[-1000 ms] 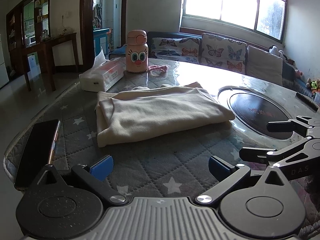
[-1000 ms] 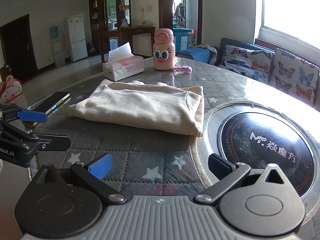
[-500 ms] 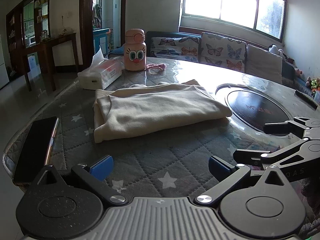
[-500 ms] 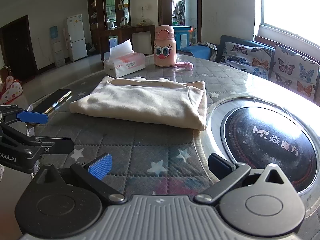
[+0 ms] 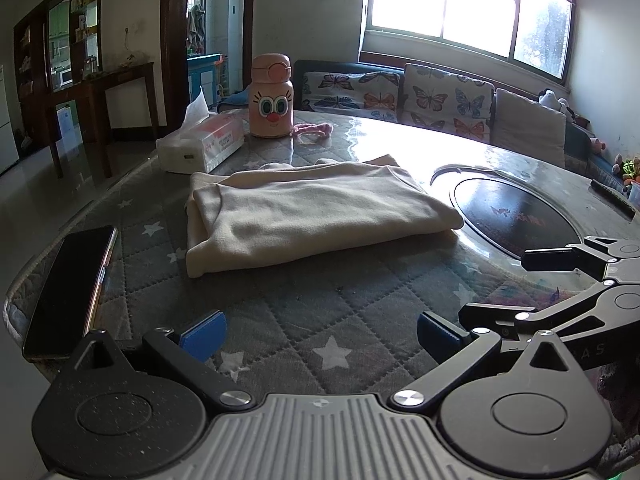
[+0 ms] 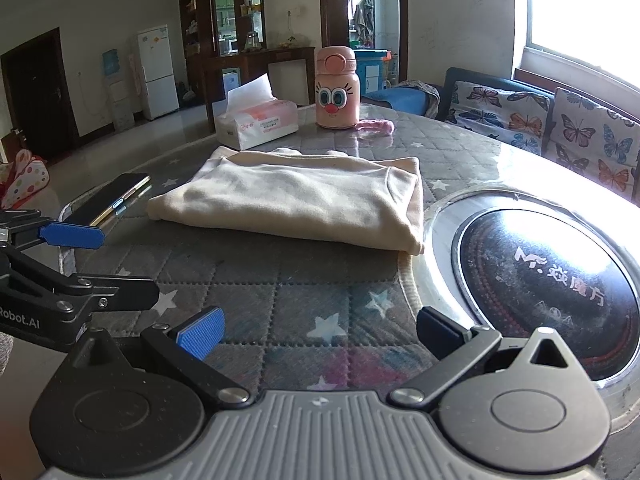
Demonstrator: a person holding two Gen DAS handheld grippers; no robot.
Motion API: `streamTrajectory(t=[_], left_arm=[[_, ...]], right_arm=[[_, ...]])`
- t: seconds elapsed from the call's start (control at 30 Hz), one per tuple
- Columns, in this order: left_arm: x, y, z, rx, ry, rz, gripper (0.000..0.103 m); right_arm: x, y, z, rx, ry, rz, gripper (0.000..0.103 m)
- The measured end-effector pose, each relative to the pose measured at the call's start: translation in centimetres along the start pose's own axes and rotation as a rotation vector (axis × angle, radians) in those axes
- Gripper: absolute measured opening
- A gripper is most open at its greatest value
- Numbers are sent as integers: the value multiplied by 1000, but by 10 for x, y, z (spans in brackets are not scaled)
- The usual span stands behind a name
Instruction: Fold clothes
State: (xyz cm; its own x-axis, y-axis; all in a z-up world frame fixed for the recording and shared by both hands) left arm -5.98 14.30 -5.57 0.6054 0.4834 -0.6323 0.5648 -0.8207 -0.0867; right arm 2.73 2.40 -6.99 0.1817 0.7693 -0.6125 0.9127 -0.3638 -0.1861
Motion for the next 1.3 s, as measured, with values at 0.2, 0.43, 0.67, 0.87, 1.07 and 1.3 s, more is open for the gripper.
streamTrajectory(t=[0.2, 0.43, 0.67, 0.87, 1.07, 1.3], left_arm=[[3, -2, 0, -7, -8, -8, 103], [7, -3, 1, -9, -14, -15, 103], [12, -7, 0, -12, -18, -25, 103], [17, -10, -2, -17, -21, -31, 103], [22, -14, -6, -15, -19, -39, 103], [31, -19, -7, -16, -29, -49, 103]], right_arm=[[3, 0, 2, 9, -5, -4, 103], [8, 0, 2, 21, -8, -8, 103], [13, 1, 2, 28, -13, -9, 103], [20, 2, 0, 40, -17, -13, 103], [27, 3, -2, 44, -20, -14, 103], [36, 4, -6, 49, -22, -11, 103]])
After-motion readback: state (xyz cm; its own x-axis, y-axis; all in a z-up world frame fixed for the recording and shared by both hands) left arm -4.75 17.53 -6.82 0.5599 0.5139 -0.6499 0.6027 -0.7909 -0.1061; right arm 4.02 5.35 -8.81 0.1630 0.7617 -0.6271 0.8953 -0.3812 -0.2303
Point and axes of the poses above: each gripper's, at about its wrist camera, not at the fingertips, and x roughly the way its jaws point, y to its right, z to its underside, the point moved 10 cm from there along x, roughly the way its jaws point, and after that the axes turned 13 degrees about -z, right-handed, at the moved point
